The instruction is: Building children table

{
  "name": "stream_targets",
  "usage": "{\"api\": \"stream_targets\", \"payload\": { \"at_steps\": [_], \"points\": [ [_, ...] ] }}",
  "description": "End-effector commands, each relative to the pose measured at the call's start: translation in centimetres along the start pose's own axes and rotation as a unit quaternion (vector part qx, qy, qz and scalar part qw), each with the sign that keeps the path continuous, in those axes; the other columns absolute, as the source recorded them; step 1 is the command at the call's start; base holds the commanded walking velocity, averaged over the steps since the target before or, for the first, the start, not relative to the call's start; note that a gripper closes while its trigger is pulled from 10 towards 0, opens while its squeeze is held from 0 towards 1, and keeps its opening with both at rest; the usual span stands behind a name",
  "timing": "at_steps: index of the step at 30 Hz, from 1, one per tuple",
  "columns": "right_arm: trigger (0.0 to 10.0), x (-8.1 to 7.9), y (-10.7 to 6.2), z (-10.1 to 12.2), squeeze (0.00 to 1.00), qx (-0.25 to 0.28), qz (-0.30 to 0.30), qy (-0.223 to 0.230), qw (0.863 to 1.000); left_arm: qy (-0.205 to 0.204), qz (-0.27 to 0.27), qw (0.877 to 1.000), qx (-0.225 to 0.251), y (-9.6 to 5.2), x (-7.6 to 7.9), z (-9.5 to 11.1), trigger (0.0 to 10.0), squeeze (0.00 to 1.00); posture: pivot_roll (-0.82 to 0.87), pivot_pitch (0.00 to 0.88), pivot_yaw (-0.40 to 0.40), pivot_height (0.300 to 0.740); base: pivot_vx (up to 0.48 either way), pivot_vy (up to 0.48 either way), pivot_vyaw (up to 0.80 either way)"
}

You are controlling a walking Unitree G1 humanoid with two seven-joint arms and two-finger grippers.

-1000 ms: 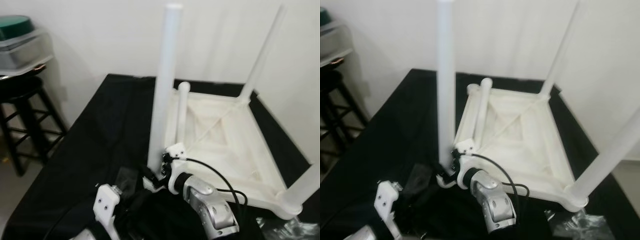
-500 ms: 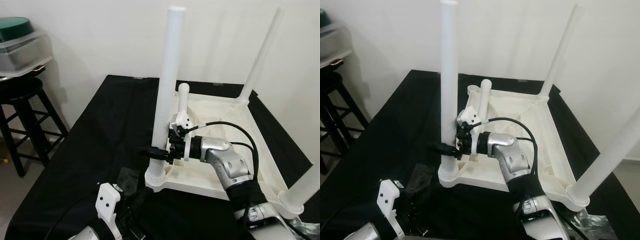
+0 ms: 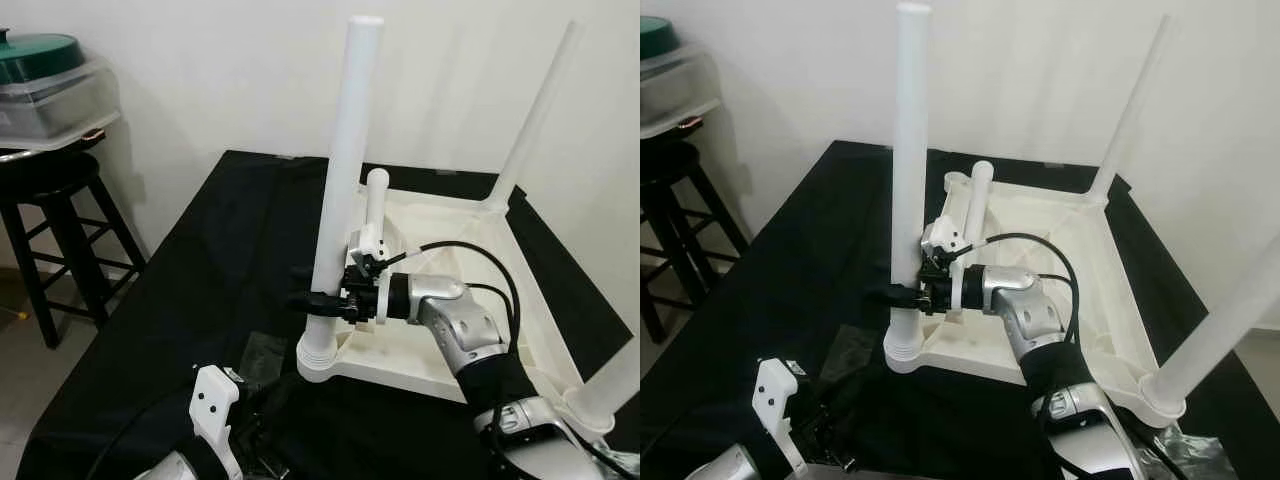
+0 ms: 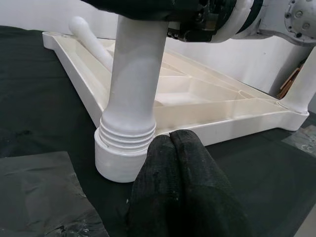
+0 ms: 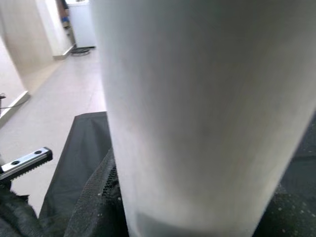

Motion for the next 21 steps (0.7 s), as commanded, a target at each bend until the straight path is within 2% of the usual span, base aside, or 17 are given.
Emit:
{"api": "stream_targets", "payload": {
  "at_steps": [1, 2, 3, 4, 7, 10, 14, 15, 17, 18, 19, 21],
  "points": [
    [0.0, 2.8, 0.1, -3.3, 0.00, 0.007, -0.221, 0.049, 0.974, -0.008, 0.002, 1.000, -0.004, -0.2, -0.1, -0.2, 10.0, 0.00, 0.04, 0.000, -0.090, 0.740, 0.000, 0.000, 0.00],
    [0.0, 0.6, 0.8, -6.3, 0.00, 0.004, -0.263, 0.093, 0.960, -0.009, 0.001, 1.000, -0.003, -0.2, -0.1, -0.1, 10.0, 0.00, 0.05, 0.002, -0.088, 0.740, 0.000, 0.000, 0.00],
    [0.0, 0.6, 0.8, -6.3, 0.00, 0.004, -0.263, 0.093, 0.960, -0.009, 0.001, 1.000, -0.003, -0.2, -0.1, -0.1, 10.0, 0.00, 0.05, 0.002, -0.088, 0.740, 0.000, 0.000, 0.00],
    [0.0, -1.2, 1.2, -8.0, 0.00, -0.015, -0.280, 0.095, 0.955, -0.010, 0.002, 1.000, -0.003, -0.2, -0.1, 0.0, 10.0, 0.00, 0.05, 0.007, -0.082, 0.740, 0.000, 0.000, 0.00],
    [0.0, -1.0, 0.9, -7.6, 0.00, 0.002, -0.297, 0.102, 0.949, -0.009, 0.002, 1.000, -0.004, -0.2, -0.2, -0.1, 10.0, 0.00, 0.03, 0.000, -0.061, 0.740, 0.000, 0.000, 0.00],
    [0.0, -0.1, 0.6, -6.9, 0.00, 0.007, -0.289, 0.098, 0.952, -0.013, 0.001, 1.000, -0.004, -0.1, -0.4, -0.2, 10.0, 0.00, 0.03, 0.000, -0.065, 0.740, 0.000, 0.000, 0.00],
    [0.0, -0.5, 1.1, -7.4, 0.00, -0.005, -0.271, 0.101, 0.957, -0.014, 0.001, 1.000, -0.003, 0.0, -0.4, -0.2, 10.0, 0.00, 0.03, 0.000, -0.069, 0.740, 0.000, 0.000, 0.00],
    [10.0, -0.5, 1.1, -7.6, 0.00, -0.012, -0.275, 0.098, 0.957, -0.012, 0.004, 1.000, -0.003, 0.0, -0.5, -0.2, 10.0, 0.00, 0.03, 0.000, -0.069, 0.740, 0.000, 0.000, 0.00],
    [10.0, -0.3, 1.1, -7.6, 0.00, -0.012, -0.278, 0.100, 0.955, -0.011, 0.007, 1.000, -0.003, 0.0, -0.5, -0.3, 10.0, 0.00, 0.04, 0.000, -0.073, 0.740, 0.000, 0.000, 0.00],
    [10.0, -0.6, 1.2, -7.3, 0.33, -0.007, -0.277, 0.108, 0.955, -0.011, 0.009, 1.000, -0.003, 0.0, -0.6, -0.3, 10.0, 0.00, 0.04, 0.000, -0.075, 0.740, 0.000, 0.000, 0.00],
    [10.0, -1.1, 1.4, -7.1, 1.00, -0.003, -0.266, 0.117, 0.957, -0.011, 0.010, 1.000, -0.003, 0.0, -0.6, -0.3, 10.0, 0.00, 0.04, 0.000, -0.074, 0.740, 0.000, 0.000, 0.00],
    [10.0, -1.6, 1.6, -6.8, 1.00, 0.001, -0.250, 0.123, 0.960, -0.012, 0.009, 1.000, -0.003, 0.1, -0.6, -0.3, 10.0, 0.00, 0.04, 0.000, -0.074, 0.740, 0.000, 0.000, 0.00]
  ]
}}
Point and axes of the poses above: a point about 5 cm out from each wrist's last joint towards the gripper, its own y axis pointing out of the wrist towards the gripper, its own z axis along the axis of the wrist's last joint, x = y × z, the point moved 6 cm from there along y, pointing out of the wrist towards the gripper, and after that the axes turned 9 degrees about y, right-handed, at the moved point
